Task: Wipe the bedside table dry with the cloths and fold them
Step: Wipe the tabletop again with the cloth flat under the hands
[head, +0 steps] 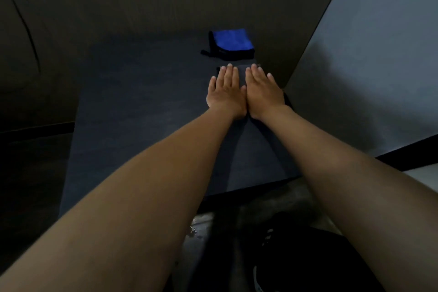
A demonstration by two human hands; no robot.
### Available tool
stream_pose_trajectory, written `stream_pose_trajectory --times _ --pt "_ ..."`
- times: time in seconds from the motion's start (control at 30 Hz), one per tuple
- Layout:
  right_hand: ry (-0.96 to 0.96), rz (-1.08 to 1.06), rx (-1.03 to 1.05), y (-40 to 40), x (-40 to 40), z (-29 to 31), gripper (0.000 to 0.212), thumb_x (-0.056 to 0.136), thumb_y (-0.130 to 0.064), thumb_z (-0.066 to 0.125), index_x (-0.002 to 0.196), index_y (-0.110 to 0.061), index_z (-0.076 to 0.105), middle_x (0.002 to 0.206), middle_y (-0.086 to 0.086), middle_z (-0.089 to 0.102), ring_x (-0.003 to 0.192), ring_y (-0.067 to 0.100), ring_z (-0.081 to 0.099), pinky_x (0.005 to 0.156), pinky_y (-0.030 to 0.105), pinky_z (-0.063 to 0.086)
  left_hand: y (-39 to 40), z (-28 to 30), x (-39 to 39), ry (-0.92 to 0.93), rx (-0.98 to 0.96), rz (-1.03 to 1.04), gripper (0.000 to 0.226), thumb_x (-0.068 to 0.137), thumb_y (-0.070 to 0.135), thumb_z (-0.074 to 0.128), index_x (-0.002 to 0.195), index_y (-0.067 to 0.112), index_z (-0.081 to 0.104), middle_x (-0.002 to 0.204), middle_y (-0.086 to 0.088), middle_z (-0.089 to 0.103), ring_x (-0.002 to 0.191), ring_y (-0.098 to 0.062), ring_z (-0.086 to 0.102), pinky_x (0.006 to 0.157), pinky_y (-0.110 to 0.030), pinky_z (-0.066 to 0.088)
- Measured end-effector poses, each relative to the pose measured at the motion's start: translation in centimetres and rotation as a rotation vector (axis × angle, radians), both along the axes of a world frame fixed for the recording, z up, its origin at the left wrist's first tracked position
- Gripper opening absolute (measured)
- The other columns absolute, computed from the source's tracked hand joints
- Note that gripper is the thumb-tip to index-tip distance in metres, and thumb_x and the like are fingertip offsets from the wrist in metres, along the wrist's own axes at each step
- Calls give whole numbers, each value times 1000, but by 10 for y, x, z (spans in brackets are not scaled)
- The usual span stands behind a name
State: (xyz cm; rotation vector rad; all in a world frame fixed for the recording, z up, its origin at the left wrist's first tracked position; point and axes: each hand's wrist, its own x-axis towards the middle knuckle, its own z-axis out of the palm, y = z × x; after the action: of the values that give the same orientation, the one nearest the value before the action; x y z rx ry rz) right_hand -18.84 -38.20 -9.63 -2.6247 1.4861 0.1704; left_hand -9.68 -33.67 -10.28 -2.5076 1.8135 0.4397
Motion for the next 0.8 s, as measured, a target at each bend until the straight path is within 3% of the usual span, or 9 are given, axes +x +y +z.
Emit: stream_pose_trajectory --times 0.43,0.8 --pt "-10 -2 5 -22 38 3 63 105 -27 31 158 -7 3 166 12 0 153 23 0 124 41 4 -24 0 42 11 -7 -9 61 107 37 13 156 11 -12 164 -4 -19 150 -19 -18 123 -41 -7" --pt "-34 29 37 47 17 4 59 107 -29 22 157 -7 1 166 11 -3 153 22 -2 124 40 3 48 5 21 -16 16 20 61 106 38 9 155 11 -14 163 -3 -22 150 -18 -20 123 -39 -7"
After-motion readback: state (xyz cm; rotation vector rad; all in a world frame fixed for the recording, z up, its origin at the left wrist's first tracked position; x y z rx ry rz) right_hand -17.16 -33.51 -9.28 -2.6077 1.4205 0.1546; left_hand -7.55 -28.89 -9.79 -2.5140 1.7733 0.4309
